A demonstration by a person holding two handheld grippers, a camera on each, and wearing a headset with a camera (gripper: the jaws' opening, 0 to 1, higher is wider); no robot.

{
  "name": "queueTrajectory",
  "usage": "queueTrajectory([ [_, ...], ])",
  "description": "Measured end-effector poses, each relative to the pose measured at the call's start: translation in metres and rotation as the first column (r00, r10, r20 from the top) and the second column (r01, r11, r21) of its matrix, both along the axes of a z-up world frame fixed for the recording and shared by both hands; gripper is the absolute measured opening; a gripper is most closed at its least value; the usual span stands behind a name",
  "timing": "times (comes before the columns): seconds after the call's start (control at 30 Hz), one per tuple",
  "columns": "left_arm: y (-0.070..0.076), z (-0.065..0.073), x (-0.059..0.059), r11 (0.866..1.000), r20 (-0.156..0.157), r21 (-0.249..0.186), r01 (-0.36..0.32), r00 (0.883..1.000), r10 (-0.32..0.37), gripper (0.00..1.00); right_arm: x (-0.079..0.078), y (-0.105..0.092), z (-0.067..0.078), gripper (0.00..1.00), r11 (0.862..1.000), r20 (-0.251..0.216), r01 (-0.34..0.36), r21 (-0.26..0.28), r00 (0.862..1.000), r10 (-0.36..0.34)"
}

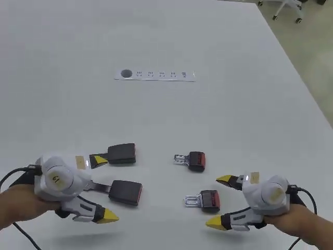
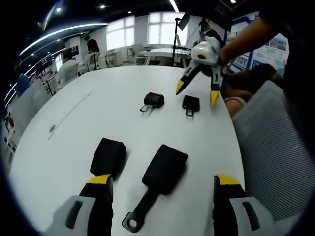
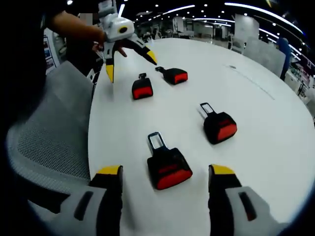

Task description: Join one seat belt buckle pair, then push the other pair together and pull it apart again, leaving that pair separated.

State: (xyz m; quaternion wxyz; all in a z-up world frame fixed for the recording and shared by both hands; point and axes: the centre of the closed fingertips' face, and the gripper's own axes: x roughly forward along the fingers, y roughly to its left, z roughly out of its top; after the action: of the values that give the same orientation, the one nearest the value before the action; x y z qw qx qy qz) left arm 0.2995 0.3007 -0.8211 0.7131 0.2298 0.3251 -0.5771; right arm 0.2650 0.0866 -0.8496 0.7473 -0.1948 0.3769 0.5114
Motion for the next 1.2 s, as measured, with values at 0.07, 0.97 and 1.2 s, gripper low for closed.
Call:
queueTrajectory([
  [0.07,-0.003,-0.004,0.0,1.0,-0.014,-0.002,0.018,1.0,-0.018,0.83,-0.001,0.0,-0.001,0.71,1.0,-0.015,-0.012,-0.001,1.0,0.012],
  [0.97,-0.015,-0.039,0.005,0.954,0.016,0.115,0.277,0.96,-0.281,0.47,0.001,0.002,-0.012,0.4,0.982,-0.036,-0.184,-0.033,0.983,0.182],
  [1.2,-0.015,-0.038,0.003,0.954,0.029,0.111,0.278,0.959,-0.283,0.36,0.003,0.002,-0.012,0.37,0.98,-0.023,-0.196,-0.028,0.98,0.196],
])
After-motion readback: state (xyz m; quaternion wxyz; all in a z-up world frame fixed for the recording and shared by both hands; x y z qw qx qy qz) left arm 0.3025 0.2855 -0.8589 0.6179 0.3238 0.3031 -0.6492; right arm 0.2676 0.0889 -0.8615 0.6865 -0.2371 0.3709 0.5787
